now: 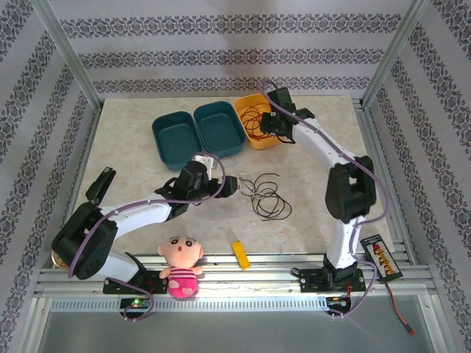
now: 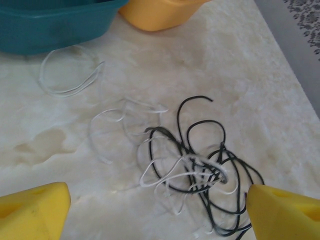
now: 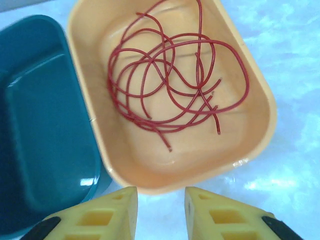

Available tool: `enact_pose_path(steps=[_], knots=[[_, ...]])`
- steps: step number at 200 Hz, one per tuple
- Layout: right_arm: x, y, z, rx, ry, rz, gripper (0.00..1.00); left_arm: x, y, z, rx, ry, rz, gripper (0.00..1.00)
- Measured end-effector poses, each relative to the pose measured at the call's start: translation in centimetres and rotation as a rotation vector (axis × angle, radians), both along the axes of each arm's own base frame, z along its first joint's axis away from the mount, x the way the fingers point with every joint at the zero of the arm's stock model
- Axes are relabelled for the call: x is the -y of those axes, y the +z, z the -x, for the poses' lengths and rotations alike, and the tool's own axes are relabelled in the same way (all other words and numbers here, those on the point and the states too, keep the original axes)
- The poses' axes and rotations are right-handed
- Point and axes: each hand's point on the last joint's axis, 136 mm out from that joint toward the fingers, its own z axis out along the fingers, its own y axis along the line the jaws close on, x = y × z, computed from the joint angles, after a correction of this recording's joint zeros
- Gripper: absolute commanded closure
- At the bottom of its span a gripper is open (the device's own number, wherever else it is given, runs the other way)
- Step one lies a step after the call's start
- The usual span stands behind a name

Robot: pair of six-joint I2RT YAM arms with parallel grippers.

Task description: Untangle the cables

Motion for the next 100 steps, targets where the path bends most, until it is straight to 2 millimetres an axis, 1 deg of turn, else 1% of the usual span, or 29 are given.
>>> enact_pose_path(steps=[19,31,38,52,56,58,59,61,78,100], knots=[[0.7,1.5,2.5,0.038,0.007,-0.018,0.59,0.9,-0.1,-0.8,-0.024,-0.009,-0.003,0.1],[1.3,1.8,4.2,0.049,0.008,-0.023,0.52,1.3,-0.2,-1.4,-0.04,-0.003,-0.009,0.11],[1.6,1.8,5.2,0.053,0.011,-0.023,0.45,1.4,-0.3,-1.7,-0.051,0.006,-0.014,0.15],[2.2,1.4,7.2,0.056,0.017,-0.022,0.28,1.4,-0.4,-2.4,-0.069,0.032,-0.016,0.23],[2.2,1.1,7.7,0.051,0.013,-0.026,0.19,1.3,-0.4,-2.7,-0.073,0.042,-0.014,0.25],[2.3,1.1,7.9,0.052,0.015,-0.024,0.08,1.3,-0.4,-2.7,-0.074,0.046,-0.014,0.25],[2.3,1.0,8.1,0.053,0.02,-0.022,0.05,1.3,-0.4,-2.8,-0.074,0.047,-0.015,0.26],[2.4,0.9,8.4,0.05,0.018,-0.022,0.03,1.3,-0.4,-2.9,-0.076,0.051,-0.016,0.27],[2.8,0.1,10.5,0.041,0.021,-0.018,0.02,1.1,-0.7,-4.0,-0.093,0.088,-0.02,0.3],[3.4,-0.3,12.2,0.046,0.019,-0.013,0.02,1.1,-1.5,-5.3,-0.12,0.123,-0.035,0.32]])
